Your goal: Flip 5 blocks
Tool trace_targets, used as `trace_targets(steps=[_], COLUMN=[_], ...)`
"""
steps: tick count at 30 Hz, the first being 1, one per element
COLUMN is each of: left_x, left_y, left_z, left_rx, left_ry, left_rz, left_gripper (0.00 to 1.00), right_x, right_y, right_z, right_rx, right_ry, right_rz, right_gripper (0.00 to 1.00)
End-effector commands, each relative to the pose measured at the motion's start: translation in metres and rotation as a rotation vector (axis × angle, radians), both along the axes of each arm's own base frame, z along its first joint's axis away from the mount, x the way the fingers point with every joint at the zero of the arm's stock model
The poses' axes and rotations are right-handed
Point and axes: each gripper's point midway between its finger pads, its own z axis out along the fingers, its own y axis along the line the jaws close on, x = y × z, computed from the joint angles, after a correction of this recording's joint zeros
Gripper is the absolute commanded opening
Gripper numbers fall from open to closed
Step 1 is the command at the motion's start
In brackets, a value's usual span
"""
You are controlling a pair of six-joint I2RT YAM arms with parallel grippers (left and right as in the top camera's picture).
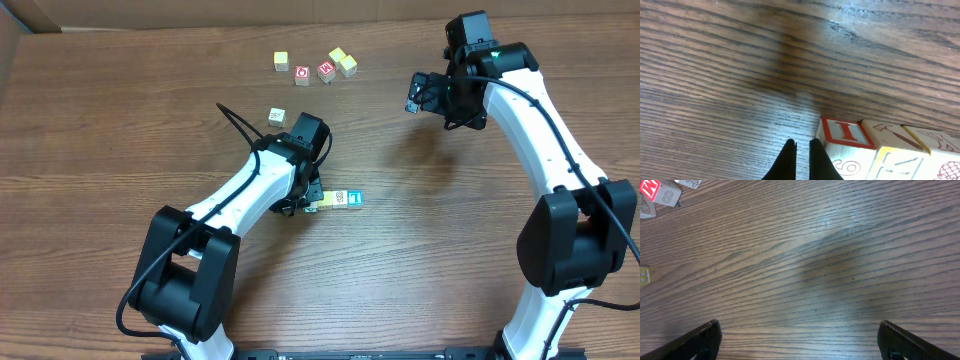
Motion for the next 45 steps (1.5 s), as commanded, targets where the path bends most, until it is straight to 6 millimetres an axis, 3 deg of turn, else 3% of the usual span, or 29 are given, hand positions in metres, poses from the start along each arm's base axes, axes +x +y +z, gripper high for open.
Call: trace_targets(steps=[1,6,11,12,14,16,18,21,25,29,33,40,45], left_x=[0.002,0.006,0.031,0.038,0.057,0.075,0.09,0.105,0.121,0.141,0.153,0.167,0.176], left_y=[0.004,0.004,0.013,0.015,0.019,0.025,0.033,0.047,0.058,0.053,0.049,0.047,0.045], left_z=[0.004,0.009,0.046,0.055,0.076,0.094,0.106,0.111,0.106,0.1,0.084,0.031,0.007], left_rx=[0.008,0.013,0.01,0.007,-0.001,-0.004,0.006,0.025,0.024,0.035,0.05,0.088,0.096], left_ry=[-0.02,-0.026,-0.059,-0.075,-0.129,-0.186,-0.238,-0.287,-0.325,-0.372,-0.379,-0.324,-0.323], left_rz=[0.02,-0.022,-0.038,-0.044,-0.066,-0.09,-0.103,-0.076,-0.043,-0.138,-0.199,-0.301,-0.328], left_gripper=[0.04,0.04,0.1,0.15,0.5,0.69,0.79,0.8,0.76,0.62,0.64,0.68,0.68], right_x=[0.002,0.002,0.002,0.002,0.002,0.002,0.002,0.002,0.002,0.002,0.002,0.002,0.002], right_y=[0.002,0.002,0.002,0.002,0.002,0.002,0.002,0.002,0.002,0.002,0.002,0.002,0.002], right_z=[0.004,0.004,0.004,0.004,0.004,0.004,0.004,0.004,0.004,0.004,0.004,0.004,0.004], right_rx=[0.006,0.006,0.006,0.006,0.006,0.006,0.006,0.006,0.006,0.006,0.006,0.006,0.006], right_ry=[-0.013,-0.013,-0.013,-0.013,-0.013,-0.013,-0.013,-0.013,-0.013,-0.013,-0.013,-0.013,-0.013], right_rz=[0.011,0.011,0.011,0.011,0.011,0.011,0.011,0.011,0.011,0.011,0.011,0.011,0.011], right_gripper=[1.0,1.0,1.0,1.0,1.0,1.0,1.0,1.0,1.0,1.0,1.0,1.0,1.0])
